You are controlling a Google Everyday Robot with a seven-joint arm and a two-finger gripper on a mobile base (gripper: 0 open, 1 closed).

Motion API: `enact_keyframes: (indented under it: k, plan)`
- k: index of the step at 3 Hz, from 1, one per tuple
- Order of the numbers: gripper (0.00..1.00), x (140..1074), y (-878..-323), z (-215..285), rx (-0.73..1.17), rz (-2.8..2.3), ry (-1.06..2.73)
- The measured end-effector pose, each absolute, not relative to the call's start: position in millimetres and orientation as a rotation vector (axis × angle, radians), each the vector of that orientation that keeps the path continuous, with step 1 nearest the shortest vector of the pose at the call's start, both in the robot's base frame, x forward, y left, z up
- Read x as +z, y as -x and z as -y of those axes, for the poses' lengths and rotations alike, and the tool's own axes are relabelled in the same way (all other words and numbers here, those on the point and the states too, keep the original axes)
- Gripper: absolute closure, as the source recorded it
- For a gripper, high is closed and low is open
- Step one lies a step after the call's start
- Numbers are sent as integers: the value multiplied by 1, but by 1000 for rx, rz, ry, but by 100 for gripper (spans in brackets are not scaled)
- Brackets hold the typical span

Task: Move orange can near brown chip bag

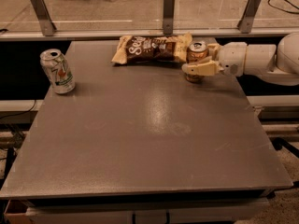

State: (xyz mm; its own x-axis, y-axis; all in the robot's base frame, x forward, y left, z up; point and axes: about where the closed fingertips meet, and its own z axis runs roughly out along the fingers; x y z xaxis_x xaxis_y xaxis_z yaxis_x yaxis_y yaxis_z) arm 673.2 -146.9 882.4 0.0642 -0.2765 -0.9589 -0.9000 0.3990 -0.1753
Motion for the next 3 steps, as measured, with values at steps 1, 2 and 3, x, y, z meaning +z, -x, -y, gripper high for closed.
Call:
enact_keyframes:
  k: [1,2,3]
  plan:
    - [0,878,-678,149,666,-1479,1098]
    - [0,876,-680,151,662,-1482,1089]
    - [0,880,-673,167,630,-1491,1075]
